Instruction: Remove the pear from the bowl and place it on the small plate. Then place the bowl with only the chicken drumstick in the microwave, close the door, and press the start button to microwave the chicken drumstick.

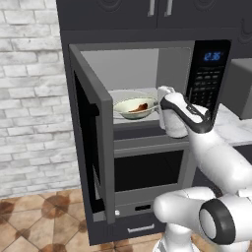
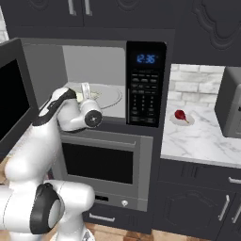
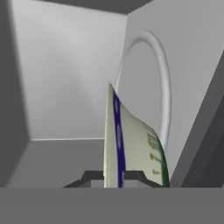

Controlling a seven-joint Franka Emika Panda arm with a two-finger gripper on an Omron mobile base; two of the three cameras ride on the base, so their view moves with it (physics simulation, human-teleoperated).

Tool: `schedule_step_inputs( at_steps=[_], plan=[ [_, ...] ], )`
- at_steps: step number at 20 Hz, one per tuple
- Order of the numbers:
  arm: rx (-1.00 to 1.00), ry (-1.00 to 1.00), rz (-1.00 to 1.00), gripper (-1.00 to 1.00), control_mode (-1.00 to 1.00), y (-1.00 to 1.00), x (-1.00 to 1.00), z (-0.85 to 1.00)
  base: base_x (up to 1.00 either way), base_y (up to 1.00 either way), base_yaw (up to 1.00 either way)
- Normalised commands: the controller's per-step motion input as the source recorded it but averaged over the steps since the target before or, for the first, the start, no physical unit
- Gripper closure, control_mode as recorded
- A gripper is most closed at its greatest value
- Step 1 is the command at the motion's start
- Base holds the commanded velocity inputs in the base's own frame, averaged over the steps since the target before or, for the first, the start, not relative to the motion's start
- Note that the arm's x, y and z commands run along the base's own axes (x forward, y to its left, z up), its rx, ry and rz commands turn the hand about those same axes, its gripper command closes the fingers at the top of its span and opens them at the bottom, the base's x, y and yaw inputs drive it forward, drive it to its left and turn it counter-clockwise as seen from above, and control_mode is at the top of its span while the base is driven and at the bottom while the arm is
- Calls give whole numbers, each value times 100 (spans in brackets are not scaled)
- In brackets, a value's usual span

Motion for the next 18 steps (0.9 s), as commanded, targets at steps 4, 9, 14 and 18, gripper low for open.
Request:
schedule_step_inputs(
  at_steps=[4,9,14,18],
  plan=[
    [0,-1,0,100,-100,3,48,-25,0,0,0],
    [0,0,0,100,-100,6,48,-24,0,0,0],
    [0,0,0,100,-100,4,49,-24,0,0,0],
    [0,0,-1,100,-100,0,24,-3,0,0,0]
  ],
)
